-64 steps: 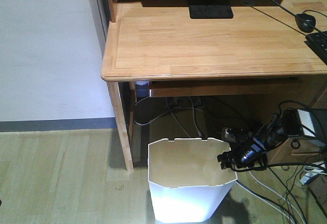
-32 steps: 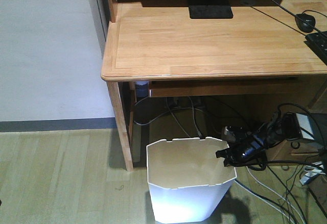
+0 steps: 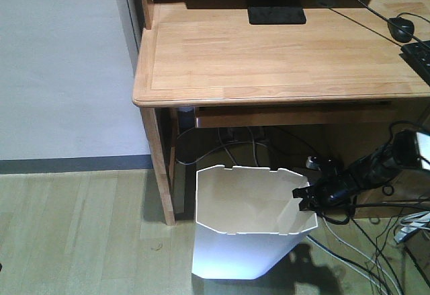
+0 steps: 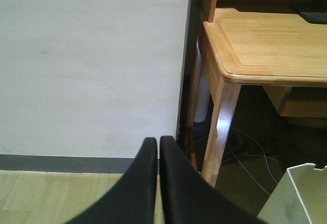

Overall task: Move trash bin to bedside with robot
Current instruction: 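Close the right gripper on the bin rim and lift it slightly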

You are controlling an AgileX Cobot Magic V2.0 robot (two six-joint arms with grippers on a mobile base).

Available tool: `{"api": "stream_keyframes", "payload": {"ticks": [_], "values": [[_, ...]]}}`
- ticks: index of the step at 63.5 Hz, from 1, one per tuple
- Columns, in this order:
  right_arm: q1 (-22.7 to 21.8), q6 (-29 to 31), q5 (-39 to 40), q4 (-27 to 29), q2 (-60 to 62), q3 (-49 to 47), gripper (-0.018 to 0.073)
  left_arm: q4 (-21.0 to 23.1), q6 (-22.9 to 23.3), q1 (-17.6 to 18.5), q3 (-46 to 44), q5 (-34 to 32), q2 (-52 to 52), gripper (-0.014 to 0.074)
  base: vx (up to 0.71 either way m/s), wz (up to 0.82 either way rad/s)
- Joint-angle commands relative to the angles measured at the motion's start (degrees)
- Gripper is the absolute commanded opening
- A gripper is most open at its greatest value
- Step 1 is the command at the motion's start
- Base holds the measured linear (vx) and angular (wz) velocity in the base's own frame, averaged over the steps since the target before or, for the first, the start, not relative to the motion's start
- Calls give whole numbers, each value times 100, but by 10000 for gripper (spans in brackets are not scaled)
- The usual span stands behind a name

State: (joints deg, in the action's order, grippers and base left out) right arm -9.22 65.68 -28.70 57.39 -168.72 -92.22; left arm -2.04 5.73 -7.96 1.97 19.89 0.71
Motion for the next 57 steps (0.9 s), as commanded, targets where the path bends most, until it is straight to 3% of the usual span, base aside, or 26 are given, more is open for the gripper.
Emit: {"api": "stream_keyframes", "payload": {"ticks": [1,6,17,41,57], "values": [[-139,859,-729,933,861,452,-5,13,25,17,19,-376,81,-6,0,0],[-218,1309,-763,1243,1186,887,-5,13,25,17,19,-376,81,-6,0,0],[-333,1631,-646,1409,1780,1666,-5,13,25,17,19,-376,81,-6,0,0],[-396,1707,-746,1420,3016,2741,-5,13,25,17,19,-376,81,-6,0,0],[-391,1737,-1169,1282,3411,2828,-5,13,25,17,19,-376,81,-6,0,0]]}}
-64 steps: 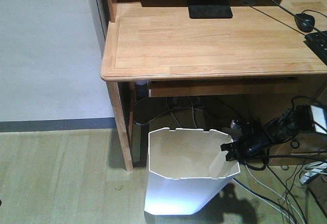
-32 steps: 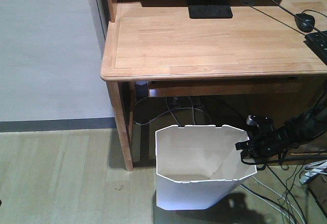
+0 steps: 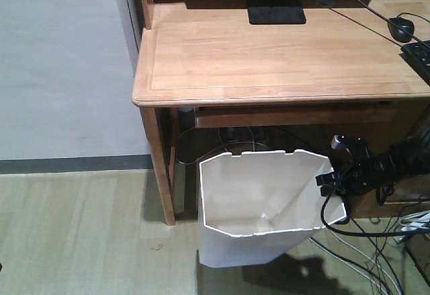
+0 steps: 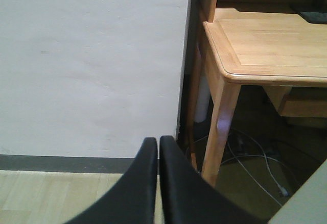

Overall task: Move trash bin to bedside with robot
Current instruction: 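Close the right gripper on the bin rim and lift it slightly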

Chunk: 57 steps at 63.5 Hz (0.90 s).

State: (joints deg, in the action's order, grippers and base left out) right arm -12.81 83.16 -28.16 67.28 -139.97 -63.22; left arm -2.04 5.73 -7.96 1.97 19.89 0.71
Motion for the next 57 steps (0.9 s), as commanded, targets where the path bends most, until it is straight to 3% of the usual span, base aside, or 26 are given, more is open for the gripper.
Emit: {"api": "stream_keyframes", "payload": {"ticks": [1,15,57], "values": [[-32,-11,-1256,292,536,-71,-5,13,25,17,19,-376,81,-6,0,0],[-32,265,-1608,287,536,-71,-5,13,25,17,19,-376,81,-6,0,0],[-32,226,-1331,300,536,-71,-5,13,25,17,19,-376,81,-6,0,0]]}}
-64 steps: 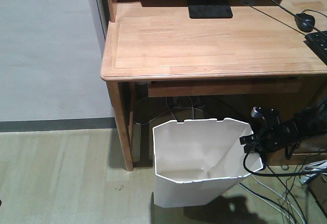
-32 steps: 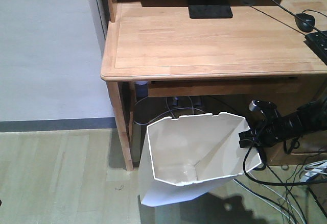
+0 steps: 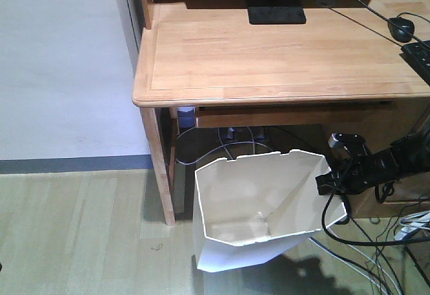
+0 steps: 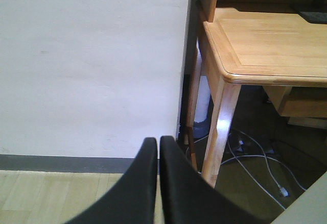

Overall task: Move trash bin to bedside with robot
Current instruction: 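Close the right gripper on the bin rim and lift it slightly, then turn the base away from the desk carrying the bin in the right gripper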

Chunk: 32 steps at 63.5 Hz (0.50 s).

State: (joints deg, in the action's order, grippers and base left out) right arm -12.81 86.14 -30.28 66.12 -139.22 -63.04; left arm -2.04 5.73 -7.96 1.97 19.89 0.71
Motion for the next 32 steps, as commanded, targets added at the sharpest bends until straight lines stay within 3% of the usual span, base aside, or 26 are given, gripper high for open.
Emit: {"api": "stream_keyframes", "payload": {"ticks": [1,32], "values": [[-32,-72,-1119,416,461,-89,-5,13,25,17,19,-376,81,-6,0,0],[-32,-72,-1119,416,461,-89,-5,13,25,17,19,-376,81,-6,0,1]]}}
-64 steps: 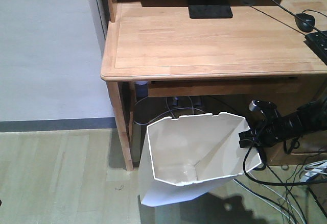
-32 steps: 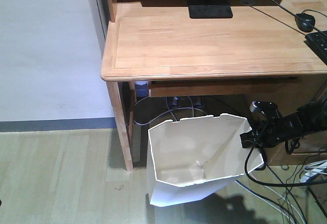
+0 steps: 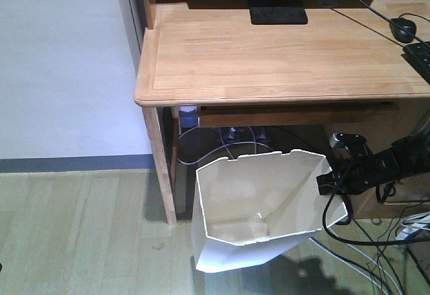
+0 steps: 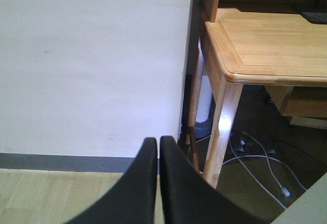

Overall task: Move trash bin to bedside with robot
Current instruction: 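Turn the base away from the desk carrying the bin in the right gripper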

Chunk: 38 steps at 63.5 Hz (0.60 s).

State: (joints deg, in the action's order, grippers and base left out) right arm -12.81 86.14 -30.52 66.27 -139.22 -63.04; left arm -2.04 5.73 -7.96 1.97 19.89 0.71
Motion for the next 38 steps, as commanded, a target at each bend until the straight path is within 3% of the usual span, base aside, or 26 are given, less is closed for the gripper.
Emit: {"api": "stream_keyframes", "payload": {"ticks": [1,17,38], "values": [[-32,-72,-1095,401,461,-89,-5,13,25,17,19,-376,81,-6,-2,6],[-32,-72,-1100,401,461,-89,-5,13,25,17,19,-376,81,-6,-5,18],[-32,-72,-1100,401,461,-89,-5,13,25,17,19,-376,81,-6,-10,40]]}}
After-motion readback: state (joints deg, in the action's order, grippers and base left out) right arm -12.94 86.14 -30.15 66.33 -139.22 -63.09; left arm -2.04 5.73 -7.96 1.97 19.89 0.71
